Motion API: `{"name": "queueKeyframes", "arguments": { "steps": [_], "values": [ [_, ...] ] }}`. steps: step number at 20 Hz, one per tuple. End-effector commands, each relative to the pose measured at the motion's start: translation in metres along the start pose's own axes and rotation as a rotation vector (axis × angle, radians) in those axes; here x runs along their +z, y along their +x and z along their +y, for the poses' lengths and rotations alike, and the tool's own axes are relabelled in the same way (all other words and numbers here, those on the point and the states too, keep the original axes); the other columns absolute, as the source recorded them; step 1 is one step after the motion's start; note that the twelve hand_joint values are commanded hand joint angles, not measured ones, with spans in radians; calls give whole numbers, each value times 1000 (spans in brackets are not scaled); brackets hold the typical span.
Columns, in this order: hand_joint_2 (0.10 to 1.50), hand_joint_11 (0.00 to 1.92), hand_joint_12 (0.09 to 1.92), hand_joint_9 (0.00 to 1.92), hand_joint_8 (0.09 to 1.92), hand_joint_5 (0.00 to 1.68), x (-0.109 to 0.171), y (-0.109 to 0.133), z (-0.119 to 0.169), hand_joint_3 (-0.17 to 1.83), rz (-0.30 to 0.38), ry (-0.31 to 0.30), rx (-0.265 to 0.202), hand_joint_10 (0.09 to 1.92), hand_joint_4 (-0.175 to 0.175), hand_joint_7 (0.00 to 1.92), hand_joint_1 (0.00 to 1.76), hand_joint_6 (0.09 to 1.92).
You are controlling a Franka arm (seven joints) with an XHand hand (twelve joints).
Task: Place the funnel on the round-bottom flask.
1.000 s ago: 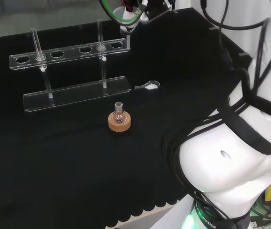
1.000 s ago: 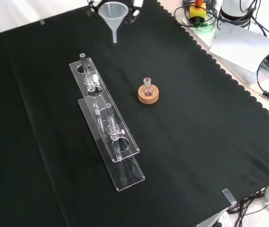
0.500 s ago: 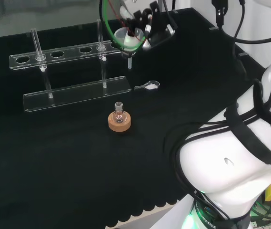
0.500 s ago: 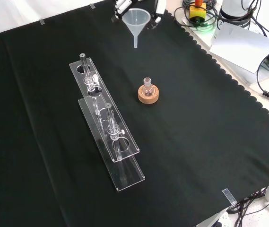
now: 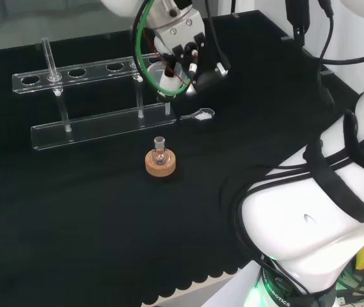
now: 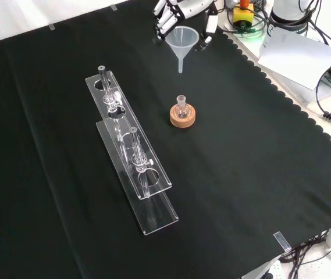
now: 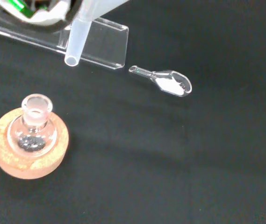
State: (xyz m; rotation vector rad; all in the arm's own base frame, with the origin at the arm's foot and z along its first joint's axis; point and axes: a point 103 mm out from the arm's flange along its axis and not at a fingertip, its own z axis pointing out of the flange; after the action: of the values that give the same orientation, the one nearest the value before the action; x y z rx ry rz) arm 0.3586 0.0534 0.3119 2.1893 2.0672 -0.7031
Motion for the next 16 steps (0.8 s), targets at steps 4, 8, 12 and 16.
{"name": "queueKeyframes", "arguments": {
  "steps": [4,8,12,16],
  "values": [
    [678,745,1144,1109,762,883,25,24,-8,669,0,-19,-11,501,-43,750,951,749],
    [678,746,1144,1109,763,881,30,30,-5,673,-3,-26,-19,500,-45,748,950,752],
    [678,747,1143,1110,765,879,30,34,-1,677,-15,-42,-29,500,-48,746,949,754],
    [679,748,1142,1111,766,878,37,37,5,681,-14,-32,-37,500,-49,745,946,757]
  ]
}}
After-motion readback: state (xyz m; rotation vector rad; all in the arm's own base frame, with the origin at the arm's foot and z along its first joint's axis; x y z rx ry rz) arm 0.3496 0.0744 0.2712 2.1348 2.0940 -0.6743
